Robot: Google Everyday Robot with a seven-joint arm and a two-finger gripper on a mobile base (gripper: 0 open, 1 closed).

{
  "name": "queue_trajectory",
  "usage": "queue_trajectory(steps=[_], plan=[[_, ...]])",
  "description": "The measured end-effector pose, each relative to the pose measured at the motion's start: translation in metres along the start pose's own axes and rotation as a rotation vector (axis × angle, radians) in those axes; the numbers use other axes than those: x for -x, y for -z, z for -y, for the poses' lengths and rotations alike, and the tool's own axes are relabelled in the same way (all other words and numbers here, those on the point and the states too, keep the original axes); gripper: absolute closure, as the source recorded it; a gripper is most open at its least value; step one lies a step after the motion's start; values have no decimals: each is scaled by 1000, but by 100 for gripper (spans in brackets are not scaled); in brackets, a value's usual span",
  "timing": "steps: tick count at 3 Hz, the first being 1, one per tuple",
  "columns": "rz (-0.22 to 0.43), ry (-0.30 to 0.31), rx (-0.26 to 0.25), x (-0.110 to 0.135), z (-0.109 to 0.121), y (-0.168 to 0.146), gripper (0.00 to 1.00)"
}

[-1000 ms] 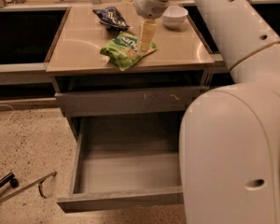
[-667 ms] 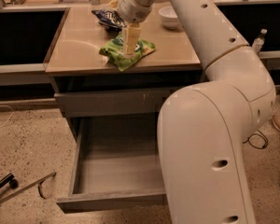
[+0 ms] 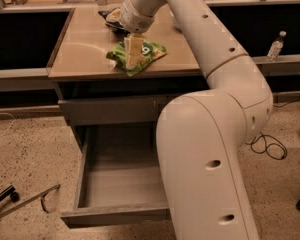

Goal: Place green rice chip bag into middle drawer

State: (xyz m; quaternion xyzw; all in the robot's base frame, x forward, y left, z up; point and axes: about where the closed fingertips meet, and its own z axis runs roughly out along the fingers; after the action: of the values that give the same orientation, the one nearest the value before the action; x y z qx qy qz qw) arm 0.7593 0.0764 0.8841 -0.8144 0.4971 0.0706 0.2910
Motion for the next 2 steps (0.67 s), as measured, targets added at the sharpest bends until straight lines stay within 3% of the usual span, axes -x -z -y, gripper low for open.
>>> queue_trajectory(steps=[1,2], plan=[[42,-1,65,3,-4,-31,0],[67,-11,111,3,-8,-50,14]])
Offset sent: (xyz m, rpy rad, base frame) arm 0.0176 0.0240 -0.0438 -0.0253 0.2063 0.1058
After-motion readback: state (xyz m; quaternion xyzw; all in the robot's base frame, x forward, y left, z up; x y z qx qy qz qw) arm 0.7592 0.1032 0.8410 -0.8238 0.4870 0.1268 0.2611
